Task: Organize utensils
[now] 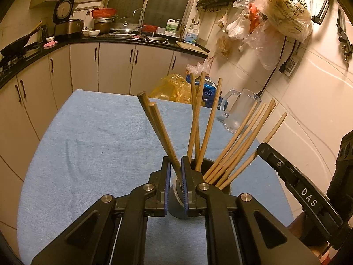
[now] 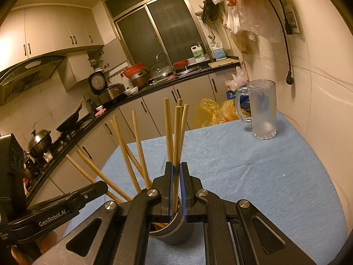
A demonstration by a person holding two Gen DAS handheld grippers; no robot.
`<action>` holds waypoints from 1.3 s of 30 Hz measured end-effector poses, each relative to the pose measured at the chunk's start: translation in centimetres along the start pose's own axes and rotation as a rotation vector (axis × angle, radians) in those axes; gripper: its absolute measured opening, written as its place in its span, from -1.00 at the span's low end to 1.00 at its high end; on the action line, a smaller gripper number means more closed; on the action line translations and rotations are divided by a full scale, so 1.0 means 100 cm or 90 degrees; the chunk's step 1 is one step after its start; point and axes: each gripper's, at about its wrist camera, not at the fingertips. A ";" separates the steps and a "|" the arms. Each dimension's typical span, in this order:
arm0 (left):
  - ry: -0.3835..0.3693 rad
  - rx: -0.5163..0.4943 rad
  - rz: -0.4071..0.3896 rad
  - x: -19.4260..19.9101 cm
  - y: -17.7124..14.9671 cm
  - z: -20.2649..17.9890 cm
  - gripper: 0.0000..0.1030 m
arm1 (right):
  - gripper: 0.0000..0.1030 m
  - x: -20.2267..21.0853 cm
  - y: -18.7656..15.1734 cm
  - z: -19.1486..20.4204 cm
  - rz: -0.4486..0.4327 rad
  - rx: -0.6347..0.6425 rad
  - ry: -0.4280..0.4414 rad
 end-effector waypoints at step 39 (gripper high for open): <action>0.037 0.002 -0.012 0.013 -0.012 0.006 -0.33 | 0.25 0.030 -0.001 -0.014 -0.016 -0.021 -0.046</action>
Point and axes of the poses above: each gripper's, at about its wrist camera, not at the fingertips, and x roughly against the way its jaws point, z to its left, y to its top, and after that the axes turned 10 degrees about -y, right-handed
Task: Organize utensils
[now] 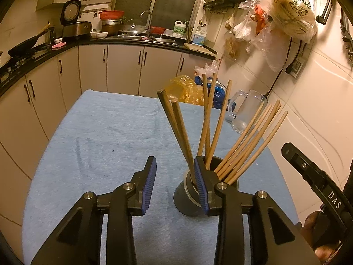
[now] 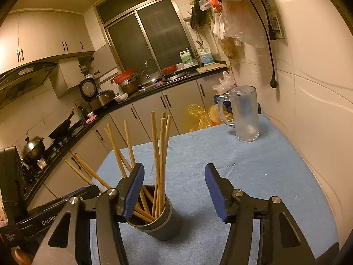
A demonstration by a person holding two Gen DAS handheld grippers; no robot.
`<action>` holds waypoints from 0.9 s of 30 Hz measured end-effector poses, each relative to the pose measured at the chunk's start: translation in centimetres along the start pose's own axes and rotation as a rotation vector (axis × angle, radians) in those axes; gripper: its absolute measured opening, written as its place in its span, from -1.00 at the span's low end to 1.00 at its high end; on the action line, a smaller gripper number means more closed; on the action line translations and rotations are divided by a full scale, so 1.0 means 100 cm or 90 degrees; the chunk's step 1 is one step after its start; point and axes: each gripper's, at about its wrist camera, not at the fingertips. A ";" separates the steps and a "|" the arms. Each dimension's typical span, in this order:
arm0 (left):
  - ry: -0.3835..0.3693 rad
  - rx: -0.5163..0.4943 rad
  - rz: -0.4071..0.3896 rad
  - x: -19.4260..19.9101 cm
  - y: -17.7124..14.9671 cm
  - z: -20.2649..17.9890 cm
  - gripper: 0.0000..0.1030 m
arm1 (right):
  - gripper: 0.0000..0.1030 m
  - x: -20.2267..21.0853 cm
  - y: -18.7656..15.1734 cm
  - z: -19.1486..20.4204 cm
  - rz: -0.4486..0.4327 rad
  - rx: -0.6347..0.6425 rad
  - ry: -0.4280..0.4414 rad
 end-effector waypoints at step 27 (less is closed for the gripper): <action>0.154 0.003 -0.073 0.053 -0.038 0.003 0.72 | 0.82 0.023 -0.015 0.014 -0.011 0.049 -0.058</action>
Point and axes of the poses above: each gripper's, at about its wrist camera, not at the fingertips, and x roughly against the way its jaws point, z to its left, y to its top, and after that the axes turned 10 degrees about -y, right-handed
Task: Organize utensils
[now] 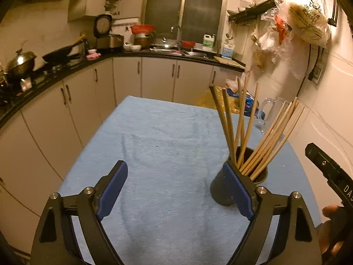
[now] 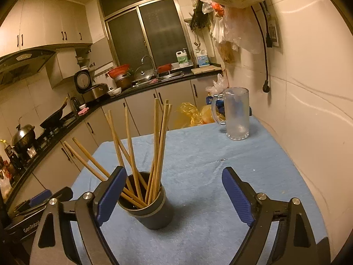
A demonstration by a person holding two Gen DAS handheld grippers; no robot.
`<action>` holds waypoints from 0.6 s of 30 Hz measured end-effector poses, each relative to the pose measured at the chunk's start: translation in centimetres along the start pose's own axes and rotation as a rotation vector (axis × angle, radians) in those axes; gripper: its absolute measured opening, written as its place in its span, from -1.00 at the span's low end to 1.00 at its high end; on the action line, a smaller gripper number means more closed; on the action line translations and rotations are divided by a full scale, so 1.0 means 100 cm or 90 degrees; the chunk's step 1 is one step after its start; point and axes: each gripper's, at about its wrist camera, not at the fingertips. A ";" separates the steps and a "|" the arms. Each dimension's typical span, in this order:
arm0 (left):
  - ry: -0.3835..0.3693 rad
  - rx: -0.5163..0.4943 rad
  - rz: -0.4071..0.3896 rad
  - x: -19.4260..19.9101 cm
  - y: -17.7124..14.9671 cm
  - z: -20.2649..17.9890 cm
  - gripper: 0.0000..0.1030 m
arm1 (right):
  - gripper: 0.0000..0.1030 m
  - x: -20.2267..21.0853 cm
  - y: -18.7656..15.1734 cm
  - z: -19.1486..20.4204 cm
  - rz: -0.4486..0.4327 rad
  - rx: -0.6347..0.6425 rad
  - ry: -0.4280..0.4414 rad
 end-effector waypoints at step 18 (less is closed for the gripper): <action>0.141 -0.080 -0.050 0.075 -0.036 -0.015 0.98 | 0.99 0.064 -0.029 -0.011 -0.028 0.024 -0.068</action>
Point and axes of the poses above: each gripper's, at about its wrist camera, not at the fingertips, and x roughly against the way its jaws point, z to its left, y to its top, and after that the axes turned 10 degrees about -y, right-handed
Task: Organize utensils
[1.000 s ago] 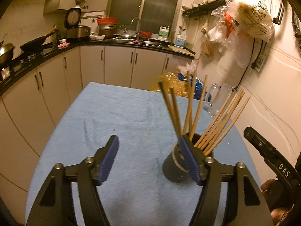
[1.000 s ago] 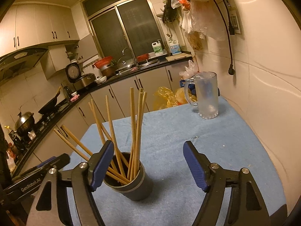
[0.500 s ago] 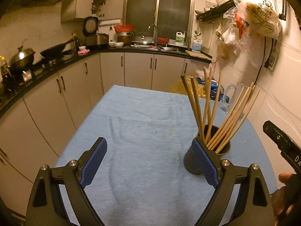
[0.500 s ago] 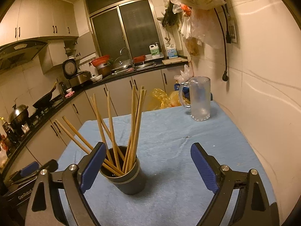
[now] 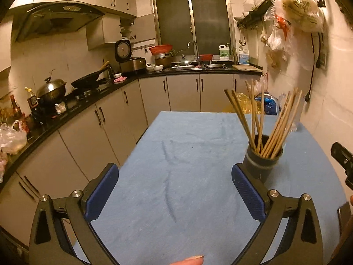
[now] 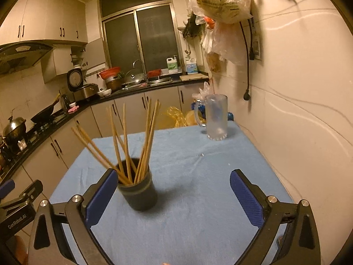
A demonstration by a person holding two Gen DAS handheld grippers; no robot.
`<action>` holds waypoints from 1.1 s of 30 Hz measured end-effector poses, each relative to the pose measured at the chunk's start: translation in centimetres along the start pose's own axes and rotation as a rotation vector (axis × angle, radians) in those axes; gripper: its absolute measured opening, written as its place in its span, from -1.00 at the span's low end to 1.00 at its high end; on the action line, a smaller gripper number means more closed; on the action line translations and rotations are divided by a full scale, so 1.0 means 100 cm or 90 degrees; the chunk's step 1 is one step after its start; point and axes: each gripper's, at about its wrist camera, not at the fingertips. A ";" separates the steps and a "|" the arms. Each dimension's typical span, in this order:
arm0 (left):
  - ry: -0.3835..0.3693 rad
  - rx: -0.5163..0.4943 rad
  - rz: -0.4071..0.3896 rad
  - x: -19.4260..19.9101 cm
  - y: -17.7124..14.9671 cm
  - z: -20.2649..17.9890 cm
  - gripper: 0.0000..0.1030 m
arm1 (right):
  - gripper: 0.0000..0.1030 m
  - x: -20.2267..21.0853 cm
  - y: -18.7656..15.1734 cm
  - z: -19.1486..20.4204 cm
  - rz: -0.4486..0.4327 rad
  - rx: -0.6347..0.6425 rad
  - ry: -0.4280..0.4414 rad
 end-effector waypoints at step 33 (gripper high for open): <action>0.009 -0.016 0.073 0.027 -0.074 0.010 0.98 | 1.00 0.047 -0.091 0.014 0.045 0.067 -0.043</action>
Point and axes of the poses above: each gripper's, at about its wrist camera, not at the fingertips, and x roughly against the way its jaws point, z to its left, y to its top, and after that the axes turned 10 degrees about -y, right-handed
